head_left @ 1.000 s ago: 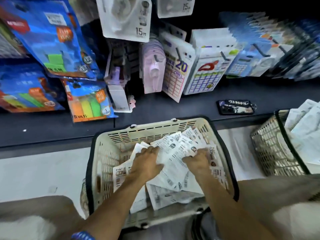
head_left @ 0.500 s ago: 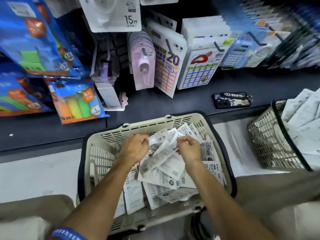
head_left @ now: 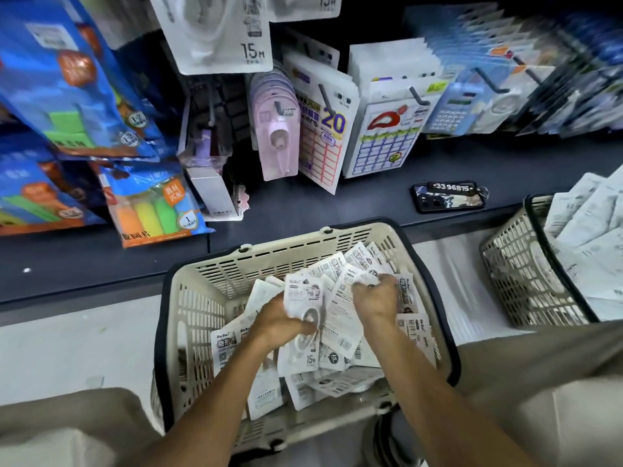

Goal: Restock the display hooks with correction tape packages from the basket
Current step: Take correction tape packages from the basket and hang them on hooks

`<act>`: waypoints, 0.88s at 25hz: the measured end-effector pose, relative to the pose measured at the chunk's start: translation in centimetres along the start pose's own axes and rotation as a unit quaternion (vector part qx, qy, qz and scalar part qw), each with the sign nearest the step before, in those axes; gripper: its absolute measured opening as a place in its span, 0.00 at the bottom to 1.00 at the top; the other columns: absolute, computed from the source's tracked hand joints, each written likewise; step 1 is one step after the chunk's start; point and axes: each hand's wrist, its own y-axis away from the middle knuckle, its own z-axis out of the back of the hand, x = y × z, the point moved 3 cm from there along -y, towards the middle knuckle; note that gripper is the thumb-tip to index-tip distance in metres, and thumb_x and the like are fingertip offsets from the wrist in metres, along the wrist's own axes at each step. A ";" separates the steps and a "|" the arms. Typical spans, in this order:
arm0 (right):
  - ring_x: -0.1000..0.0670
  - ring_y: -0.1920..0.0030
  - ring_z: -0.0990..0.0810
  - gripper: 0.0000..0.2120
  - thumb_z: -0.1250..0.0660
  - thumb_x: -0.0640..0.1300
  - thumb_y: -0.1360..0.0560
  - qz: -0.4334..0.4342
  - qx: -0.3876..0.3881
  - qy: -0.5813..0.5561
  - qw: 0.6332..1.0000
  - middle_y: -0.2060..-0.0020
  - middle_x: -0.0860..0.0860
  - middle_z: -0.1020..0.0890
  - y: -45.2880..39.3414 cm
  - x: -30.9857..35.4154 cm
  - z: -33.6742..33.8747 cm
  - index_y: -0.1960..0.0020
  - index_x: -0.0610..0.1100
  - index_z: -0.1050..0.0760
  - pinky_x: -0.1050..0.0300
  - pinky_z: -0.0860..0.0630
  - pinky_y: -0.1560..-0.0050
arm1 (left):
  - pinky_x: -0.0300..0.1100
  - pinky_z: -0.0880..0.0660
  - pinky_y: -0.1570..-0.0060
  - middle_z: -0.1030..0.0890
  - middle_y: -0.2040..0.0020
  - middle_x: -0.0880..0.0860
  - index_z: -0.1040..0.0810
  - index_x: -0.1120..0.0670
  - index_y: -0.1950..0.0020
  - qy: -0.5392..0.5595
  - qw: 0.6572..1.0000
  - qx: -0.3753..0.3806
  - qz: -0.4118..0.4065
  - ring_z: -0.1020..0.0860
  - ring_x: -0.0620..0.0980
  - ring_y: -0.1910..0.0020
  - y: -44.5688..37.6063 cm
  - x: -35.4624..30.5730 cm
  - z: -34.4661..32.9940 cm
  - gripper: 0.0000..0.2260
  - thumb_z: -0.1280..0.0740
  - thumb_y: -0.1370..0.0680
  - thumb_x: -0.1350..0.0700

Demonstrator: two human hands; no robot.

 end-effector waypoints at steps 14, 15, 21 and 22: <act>0.50 0.65 0.21 0.06 0.35 0.36 0.22 0.124 0.335 -0.059 0.932 0.66 0.47 0.18 3.9 -0.6 -3.4 0.48 0.39 0.20 0.54 0.22 0.56 | 0.42 0.30 0.45 0.20 0.45 0.40 0.18 0.45 0.39 0.153 0.987 -0.034 0.028 0.23 0.48 0.43 -0.4 0.8 0.9 0.18 0.31 0.23 0.37; 0.50 0.69 0.22 0.06 0.35 0.32 0.24 0.128 0.332 -0.067 0.932 0.68 0.47 0.19 4.2 -1.2 -3.6 0.49 0.39 0.22 0.53 0.22 0.60 | 0.38 0.28 0.49 0.18 0.49 0.39 0.16 0.46 0.43 0.162 0.985 -0.052 0.028 0.20 0.47 0.46 -0.4 1.0 1.0 0.20 0.29 0.27 0.34; 0.48 0.51 0.17 0.22 0.27 0.42 0.25 -0.008 0.180 -0.144 0.973 0.47 0.49 0.16 2.5 -2.4 -2.4 0.34 0.47 0.30 0.49 0.20 0.50 | 0.45 0.18 0.54 0.11 0.53 0.49 0.15 0.49 0.51 0.231 0.969 -0.090 0.003 0.13 0.48 0.56 -0.9 2.0 2.4 0.14 0.18 0.33 0.62; 0.46 0.41 0.19 0.29 0.25 0.47 0.25 -0.007 0.209 -0.116 0.971 0.39 0.50 0.19 2.0 -2.4 -2.2 0.29 0.48 0.33 0.45 0.23 0.39 | 0.46 0.18 0.53 0.11 0.52 0.48 0.15 0.49 0.50 0.245 0.966 -0.087 -0.005 0.13 0.48 0.54 -0.7 2.1 2.3 0.16 0.18 0.33 0.62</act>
